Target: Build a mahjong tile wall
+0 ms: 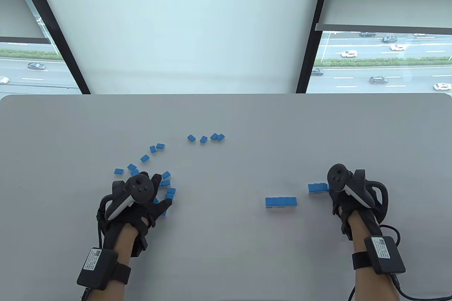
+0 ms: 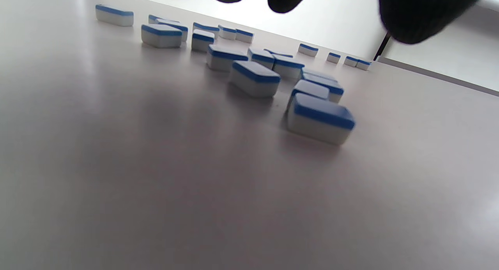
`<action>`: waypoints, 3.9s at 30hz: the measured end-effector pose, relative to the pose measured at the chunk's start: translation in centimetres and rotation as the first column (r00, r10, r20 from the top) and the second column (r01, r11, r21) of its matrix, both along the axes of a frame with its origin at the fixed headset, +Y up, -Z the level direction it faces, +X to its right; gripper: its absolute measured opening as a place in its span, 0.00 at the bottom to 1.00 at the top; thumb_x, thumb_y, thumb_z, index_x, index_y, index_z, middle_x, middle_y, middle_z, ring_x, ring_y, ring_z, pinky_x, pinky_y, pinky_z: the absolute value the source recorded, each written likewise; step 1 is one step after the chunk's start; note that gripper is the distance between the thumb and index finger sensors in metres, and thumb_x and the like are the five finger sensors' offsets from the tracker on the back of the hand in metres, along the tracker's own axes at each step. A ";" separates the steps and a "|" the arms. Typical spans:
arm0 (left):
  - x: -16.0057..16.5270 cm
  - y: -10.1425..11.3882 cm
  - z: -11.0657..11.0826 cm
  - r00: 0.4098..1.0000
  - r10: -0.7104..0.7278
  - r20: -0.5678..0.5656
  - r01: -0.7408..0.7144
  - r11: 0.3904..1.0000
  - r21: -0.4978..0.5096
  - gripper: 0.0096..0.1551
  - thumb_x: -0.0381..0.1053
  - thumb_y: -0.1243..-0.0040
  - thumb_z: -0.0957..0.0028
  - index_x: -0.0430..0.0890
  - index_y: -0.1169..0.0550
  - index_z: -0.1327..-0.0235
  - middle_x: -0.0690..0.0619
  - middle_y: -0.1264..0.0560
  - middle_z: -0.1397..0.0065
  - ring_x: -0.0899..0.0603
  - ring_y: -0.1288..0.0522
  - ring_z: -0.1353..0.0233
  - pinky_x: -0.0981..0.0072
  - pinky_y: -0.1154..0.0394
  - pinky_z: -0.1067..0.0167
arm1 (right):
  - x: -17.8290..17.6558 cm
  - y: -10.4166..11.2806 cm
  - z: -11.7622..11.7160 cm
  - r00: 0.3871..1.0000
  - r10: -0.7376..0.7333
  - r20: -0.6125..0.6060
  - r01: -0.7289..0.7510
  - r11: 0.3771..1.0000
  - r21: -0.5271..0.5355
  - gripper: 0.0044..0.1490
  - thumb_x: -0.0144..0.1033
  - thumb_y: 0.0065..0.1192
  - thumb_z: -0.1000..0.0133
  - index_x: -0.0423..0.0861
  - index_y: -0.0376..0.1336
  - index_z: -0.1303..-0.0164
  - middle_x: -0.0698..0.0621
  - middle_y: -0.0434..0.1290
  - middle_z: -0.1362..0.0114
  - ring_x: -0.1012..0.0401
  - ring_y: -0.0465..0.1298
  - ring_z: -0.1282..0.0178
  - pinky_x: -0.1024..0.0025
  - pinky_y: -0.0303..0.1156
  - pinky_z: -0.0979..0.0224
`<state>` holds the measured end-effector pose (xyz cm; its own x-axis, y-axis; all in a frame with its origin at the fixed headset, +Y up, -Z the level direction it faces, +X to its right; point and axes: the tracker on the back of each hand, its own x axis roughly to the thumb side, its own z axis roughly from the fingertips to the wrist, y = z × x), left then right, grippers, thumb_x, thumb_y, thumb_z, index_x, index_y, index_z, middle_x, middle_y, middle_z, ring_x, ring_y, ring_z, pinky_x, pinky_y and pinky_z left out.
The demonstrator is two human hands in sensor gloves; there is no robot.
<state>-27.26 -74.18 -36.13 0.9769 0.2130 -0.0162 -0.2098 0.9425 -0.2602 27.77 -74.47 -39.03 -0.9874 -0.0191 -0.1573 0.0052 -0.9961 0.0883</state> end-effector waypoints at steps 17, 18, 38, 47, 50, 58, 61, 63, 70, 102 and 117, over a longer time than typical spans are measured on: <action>0.0 0.1 0.0 1.000 0.000 0.002 0.000 1.000 0.008 0.52 0.76 0.48 0.56 0.59 0.46 0.19 0.49 0.53 0.13 0.30 0.54 0.17 0.22 0.58 0.31 | 0.0 0.5 0.4 0.999 -0.045 0.002 0.045 0.999 0.014 0.40 0.42 0.68 0.52 0.59 0.55 0.29 0.51 0.65 0.30 0.49 0.73 0.36 0.46 0.66 0.28; 0.0 0.1 0.0 1.000 -0.001 0.004 0.001 1.000 0.011 0.52 0.76 0.48 0.56 0.59 0.46 0.19 0.49 0.53 0.13 0.30 0.54 0.17 0.22 0.58 0.31 | -0.1 0.9 0.6 0.999 -0.046 0.001 0.046 0.999 0.026 0.40 0.42 0.68 0.52 0.59 0.55 0.29 0.51 0.65 0.29 0.49 0.73 0.36 0.46 0.67 0.29; 0.3 0.5 -0.1 1.000 0.004 0.018 -0.005 0.999 0.039 0.52 0.76 0.48 0.57 0.59 0.46 0.19 0.49 0.52 0.13 0.30 0.54 0.17 0.22 0.58 0.31 | -15.5 11.4 -7.1 0.990 -0.055 -0.134 0.071 0.991 0.114 0.45 0.51 0.68 0.53 0.57 0.53 0.26 0.54 0.65 0.25 0.50 0.75 0.31 0.48 0.69 0.27; 0.1 0.4 0.0 1.000 0.010 0.013 -0.011 0.999 0.041 0.52 0.76 0.48 0.56 0.59 0.46 0.19 0.49 0.52 0.13 0.30 0.54 0.17 0.22 0.58 0.31 | -24.4 8.6 -13.3 0.988 -0.008 -0.152 0.009 1.000 0.003 0.44 0.54 0.68 0.54 0.59 0.54 0.27 0.56 0.66 0.25 0.52 0.74 0.29 0.49 0.68 0.25; 0.1 0.3 0.0 1.000 0.006 0.009 -0.007 0.999 0.036 0.52 0.76 0.48 0.56 0.59 0.46 0.19 0.49 0.53 0.13 0.30 0.54 0.17 0.22 0.58 0.30 | -26.7 6.4 -15.1 0.990 -0.022 -0.136 0.012 0.997 -0.072 0.44 0.55 0.69 0.54 0.59 0.56 0.27 0.57 0.66 0.25 0.52 0.75 0.29 0.49 0.68 0.24; -0.1 0.4 0.0 1.000 0.001 -0.004 0.000 0.999 0.033 0.52 0.76 0.48 0.56 0.59 0.46 0.19 0.49 0.53 0.13 0.29 0.54 0.17 0.22 0.58 0.31 | -29.9 0.7 -18.3 0.997 -0.009 -0.078 -0.006 0.982 -0.190 0.47 0.57 0.69 0.56 0.59 0.55 0.27 0.57 0.69 0.28 0.53 0.77 0.35 0.52 0.70 0.28; -0.1 0.4 0.1 1.000 -0.006 -0.006 0.006 1.000 0.023 0.52 0.76 0.48 0.56 0.59 0.46 0.19 0.49 0.53 0.13 0.30 0.54 0.17 0.22 0.58 0.31 | -30.6 -0.1 -18.8 0.997 0.049 -0.059 -0.058 0.985 -0.161 0.47 0.58 0.68 0.56 0.59 0.54 0.27 0.58 0.69 0.31 0.54 0.77 0.38 0.53 0.70 0.28; -0.1 0.4 0.1 1.000 -0.007 -0.008 0.007 1.000 0.022 0.52 0.76 0.48 0.56 0.59 0.46 0.19 0.49 0.53 0.13 0.29 0.54 0.17 0.22 0.58 0.31 | -30.7 -0.3 -19.0 0.997 0.066 -0.048 -0.072 0.987 -0.146 0.42 0.57 0.67 0.55 0.60 0.57 0.30 0.59 0.69 0.32 0.55 0.77 0.40 0.54 0.70 0.28; -0.1 0.5 0.0 1.000 -0.016 -0.007 0.016 1.000 0.022 0.52 0.76 0.48 0.56 0.59 0.46 0.19 0.49 0.53 0.13 0.30 0.54 0.17 0.22 0.58 0.31 | -30.9 0.1 -18.5 0.991 0.099 -0.092 -0.113 0.978 -0.174 0.38 0.49 0.70 0.54 0.56 0.60 0.34 0.57 0.71 0.36 0.55 0.78 0.45 0.53 0.72 0.31; 0.7 0.7 0.1 1.000 -0.004 0.023 0.004 0.999 0.036 0.52 0.76 0.48 0.56 0.59 0.46 0.19 0.49 0.53 0.13 0.30 0.54 0.17 0.22 0.58 0.31 | 0.1 12.5 2.3 0.999 -0.037 0.040 0.017 0.908 0.419 0.36 0.48 0.71 0.54 0.57 0.61 0.34 0.55 0.74 0.39 0.53 0.80 0.47 0.50 0.74 0.35; 0.2 -0.4 -0.2 1.000 -0.018 -0.002 0.018 1.000 -0.006 0.52 0.76 0.48 0.56 0.59 0.46 0.19 0.49 0.53 0.13 0.29 0.54 0.17 0.22 0.58 0.31 | 2.9 2.5 1.4 0.992 -0.095 0.077 0.081 0.982 0.168 0.35 0.47 0.71 0.54 0.61 0.61 0.35 0.54 0.73 0.36 0.50 0.79 0.43 0.47 0.71 0.32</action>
